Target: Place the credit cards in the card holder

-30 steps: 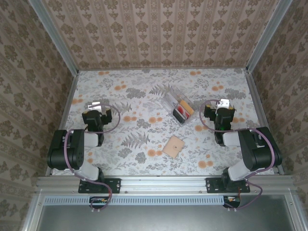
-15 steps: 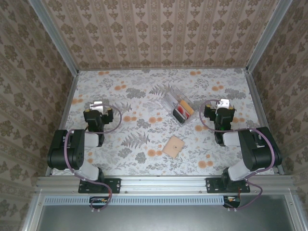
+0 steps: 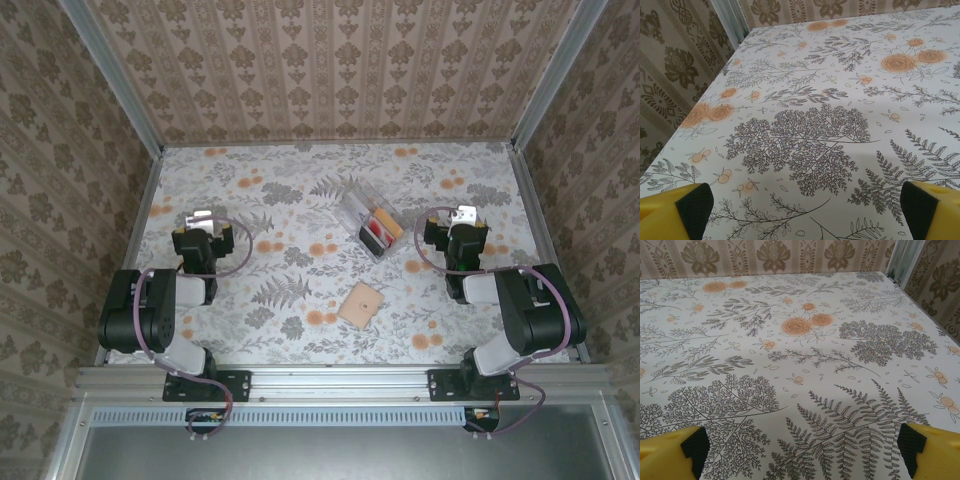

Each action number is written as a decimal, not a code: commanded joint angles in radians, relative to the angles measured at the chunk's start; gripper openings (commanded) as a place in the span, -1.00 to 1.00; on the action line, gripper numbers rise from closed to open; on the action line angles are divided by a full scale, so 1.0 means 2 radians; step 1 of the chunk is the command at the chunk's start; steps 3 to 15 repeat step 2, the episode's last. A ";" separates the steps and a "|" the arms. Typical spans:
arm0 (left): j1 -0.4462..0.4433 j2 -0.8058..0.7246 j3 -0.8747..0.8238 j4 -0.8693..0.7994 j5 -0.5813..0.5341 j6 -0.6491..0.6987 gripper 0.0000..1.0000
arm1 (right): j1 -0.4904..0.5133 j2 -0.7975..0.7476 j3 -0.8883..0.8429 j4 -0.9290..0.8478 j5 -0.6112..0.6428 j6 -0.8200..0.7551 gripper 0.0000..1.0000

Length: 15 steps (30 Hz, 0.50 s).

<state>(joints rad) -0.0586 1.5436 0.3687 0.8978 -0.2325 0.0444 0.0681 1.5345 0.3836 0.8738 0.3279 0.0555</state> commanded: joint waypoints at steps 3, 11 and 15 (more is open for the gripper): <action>-0.001 -0.003 0.007 0.001 -0.004 -0.013 1.00 | -0.002 -0.003 0.000 0.015 -0.003 0.008 0.99; -0.001 -0.003 0.007 0.001 -0.004 -0.013 1.00 | -0.002 -0.003 0.000 0.015 -0.003 0.008 0.99; -0.001 -0.003 0.007 0.001 -0.004 -0.013 1.00 | -0.002 -0.003 0.000 0.015 -0.003 0.008 0.99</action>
